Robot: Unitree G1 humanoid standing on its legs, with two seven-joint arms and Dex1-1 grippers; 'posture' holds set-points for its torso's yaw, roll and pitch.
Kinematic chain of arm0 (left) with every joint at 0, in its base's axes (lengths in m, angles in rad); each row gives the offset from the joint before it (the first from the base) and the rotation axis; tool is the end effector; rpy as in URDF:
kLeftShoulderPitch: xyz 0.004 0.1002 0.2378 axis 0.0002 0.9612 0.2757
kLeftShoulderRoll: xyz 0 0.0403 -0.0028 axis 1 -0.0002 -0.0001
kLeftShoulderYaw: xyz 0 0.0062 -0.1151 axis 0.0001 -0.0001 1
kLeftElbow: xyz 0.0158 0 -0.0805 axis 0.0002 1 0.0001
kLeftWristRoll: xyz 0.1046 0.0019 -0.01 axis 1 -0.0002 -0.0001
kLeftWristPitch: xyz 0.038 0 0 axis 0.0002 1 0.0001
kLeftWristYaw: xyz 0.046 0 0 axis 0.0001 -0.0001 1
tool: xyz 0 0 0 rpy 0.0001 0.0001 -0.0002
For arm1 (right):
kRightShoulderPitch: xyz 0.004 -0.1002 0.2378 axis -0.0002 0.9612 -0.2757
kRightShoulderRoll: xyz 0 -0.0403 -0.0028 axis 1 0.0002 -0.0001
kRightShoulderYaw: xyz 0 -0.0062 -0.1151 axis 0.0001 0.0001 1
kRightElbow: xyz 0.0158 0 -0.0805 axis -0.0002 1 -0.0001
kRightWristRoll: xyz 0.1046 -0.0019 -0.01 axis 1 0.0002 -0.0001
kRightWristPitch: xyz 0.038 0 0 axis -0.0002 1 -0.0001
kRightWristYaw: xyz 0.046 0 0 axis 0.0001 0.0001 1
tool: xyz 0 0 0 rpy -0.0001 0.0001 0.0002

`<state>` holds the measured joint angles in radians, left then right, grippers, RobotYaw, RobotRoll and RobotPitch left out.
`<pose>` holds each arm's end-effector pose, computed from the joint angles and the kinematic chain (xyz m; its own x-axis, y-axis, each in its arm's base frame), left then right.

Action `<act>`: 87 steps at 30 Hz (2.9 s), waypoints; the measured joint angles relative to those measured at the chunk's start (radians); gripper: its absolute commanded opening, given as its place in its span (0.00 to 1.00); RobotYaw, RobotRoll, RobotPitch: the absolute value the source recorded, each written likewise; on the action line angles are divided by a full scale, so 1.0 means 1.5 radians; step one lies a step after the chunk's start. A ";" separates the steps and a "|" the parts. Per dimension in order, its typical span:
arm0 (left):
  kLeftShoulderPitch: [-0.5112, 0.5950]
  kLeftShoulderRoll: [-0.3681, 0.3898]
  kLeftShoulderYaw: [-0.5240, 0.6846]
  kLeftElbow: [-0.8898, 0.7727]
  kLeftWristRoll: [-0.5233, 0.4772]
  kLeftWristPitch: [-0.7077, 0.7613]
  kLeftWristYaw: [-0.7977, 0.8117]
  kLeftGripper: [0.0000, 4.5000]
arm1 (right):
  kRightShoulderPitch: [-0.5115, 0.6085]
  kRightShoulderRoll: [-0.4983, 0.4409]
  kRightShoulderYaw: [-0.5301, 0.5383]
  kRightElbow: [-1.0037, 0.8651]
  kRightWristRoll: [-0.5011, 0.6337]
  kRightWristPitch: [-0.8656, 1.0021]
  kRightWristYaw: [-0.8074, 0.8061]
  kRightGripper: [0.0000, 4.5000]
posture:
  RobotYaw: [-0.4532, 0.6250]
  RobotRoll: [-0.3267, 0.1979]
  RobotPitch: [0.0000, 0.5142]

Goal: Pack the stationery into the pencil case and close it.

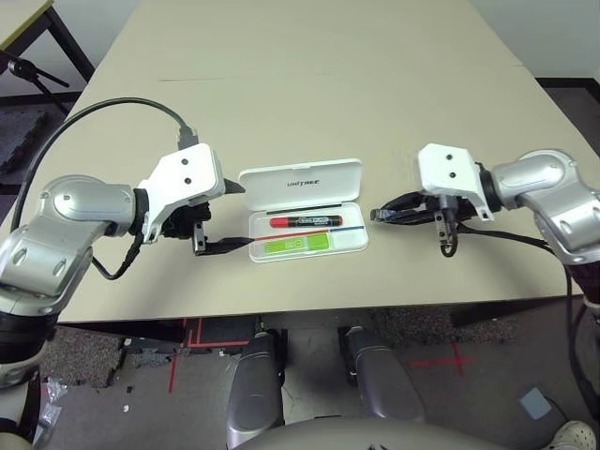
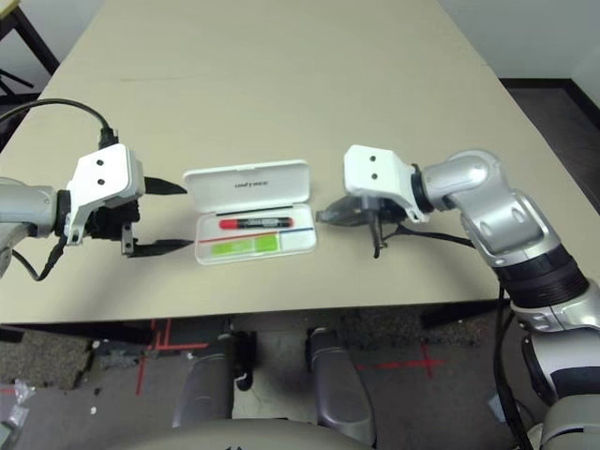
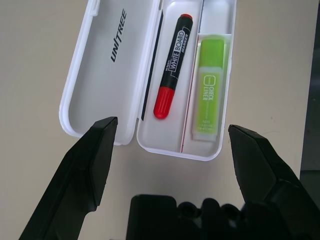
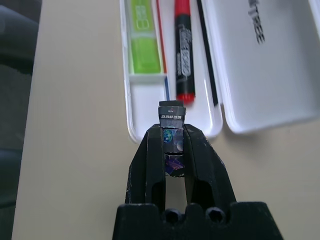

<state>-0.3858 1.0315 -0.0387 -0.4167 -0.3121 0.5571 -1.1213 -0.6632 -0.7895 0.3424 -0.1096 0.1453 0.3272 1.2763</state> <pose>0.2335 0.2448 0.2305 0.4430 -0.6946 -0.5668 0.8797 0.2148 0.4243 0.2896 -0.1930 0.2080 0.2030 0.7670 -0.6086 -0.9187 -0.0659 -0.3895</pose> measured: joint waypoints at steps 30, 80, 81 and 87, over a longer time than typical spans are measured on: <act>0.032 0.012 0.013 -0.003 0.003 0.006 0.013 1.00 | -0.009 0.092 0.049 0.073 -0.111 -0.091 -0.004 0.79 | 0.37 0.62 0.37; -0.093 -0.262 -0.034 0.378 0.154 -0.198 0.156 0.01 | 0.105 -0.151 -0.181 0.077 0.120 0.124 0.114 1.00 | 0.30 0.62 0.35; -0.088 -0.261 -0.032 0.363 0.145 -0.193 0.147 0.01 | 0.109 -0.151 -0.183 0.076 0.121 0.124 0.114 1.00 | 0.30 0.62 0.35; -0.066 -0.254 -0.028 0.283 0.087 -0.151 0.094 0.01 | 0.119 -0.151 -0.184 0.075 0.122 0.123 0.104 1.00 | 0.31 0.62 0.36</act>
<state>-0.4853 0.6505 -0.0801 0.0077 -0.1812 0.3313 -0.9800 -0.4851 -1.0154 0.0661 0.0033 0.3289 0.5120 1.4325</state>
